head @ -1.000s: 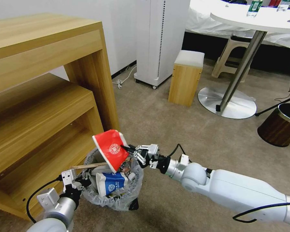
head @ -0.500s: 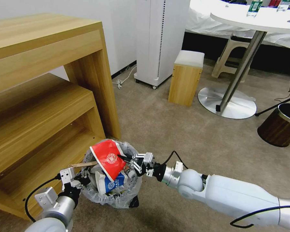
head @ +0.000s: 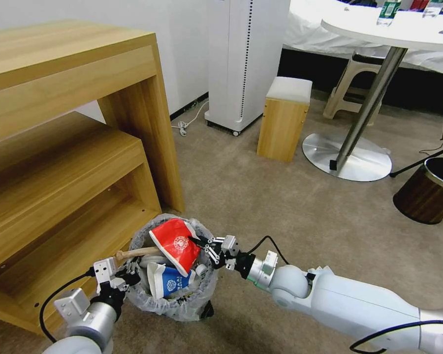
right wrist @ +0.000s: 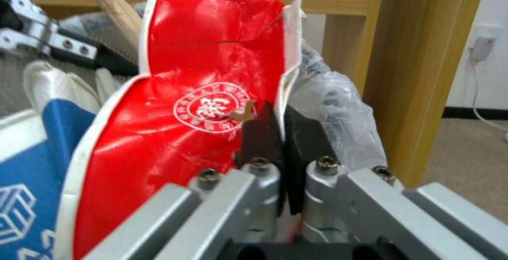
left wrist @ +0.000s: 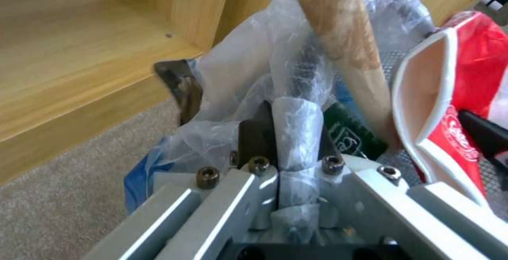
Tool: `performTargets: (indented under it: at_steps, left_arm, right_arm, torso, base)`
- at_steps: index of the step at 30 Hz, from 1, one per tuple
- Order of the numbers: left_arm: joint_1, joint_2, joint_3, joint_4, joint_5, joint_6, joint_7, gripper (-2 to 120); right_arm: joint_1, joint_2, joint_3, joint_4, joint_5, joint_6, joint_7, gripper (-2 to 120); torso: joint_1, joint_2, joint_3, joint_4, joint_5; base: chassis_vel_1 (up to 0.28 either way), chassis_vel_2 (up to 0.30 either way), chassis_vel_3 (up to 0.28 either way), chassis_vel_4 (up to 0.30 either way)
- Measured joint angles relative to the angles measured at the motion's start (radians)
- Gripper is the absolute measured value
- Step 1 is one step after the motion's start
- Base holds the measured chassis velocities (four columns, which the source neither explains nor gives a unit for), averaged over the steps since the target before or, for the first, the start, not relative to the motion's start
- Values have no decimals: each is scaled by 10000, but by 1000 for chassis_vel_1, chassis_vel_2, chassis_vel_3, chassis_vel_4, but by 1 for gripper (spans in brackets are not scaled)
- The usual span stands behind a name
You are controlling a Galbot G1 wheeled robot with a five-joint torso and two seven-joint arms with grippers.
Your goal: Pick up the trash bin and place the garbage on the floor into it.
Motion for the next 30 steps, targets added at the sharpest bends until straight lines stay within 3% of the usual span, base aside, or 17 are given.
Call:
performTargets:
  at_steps: [25,30]
  left_arm:
    - [-170,36,84,310,-108,35,24,1]
    - [-189,-13,93,424,-68,38,24,1]
  right_arm:
    - [-29,-76,111,576,-217,-35,110,93]
    - [-46,-11,267,771,-308,23,124,100]
  torso:
    - [0,0,0,-1,-2]
    - [0,0,0,0,-2]
  base:
    - [0,0,0,0]
    - [0,0,0,0]
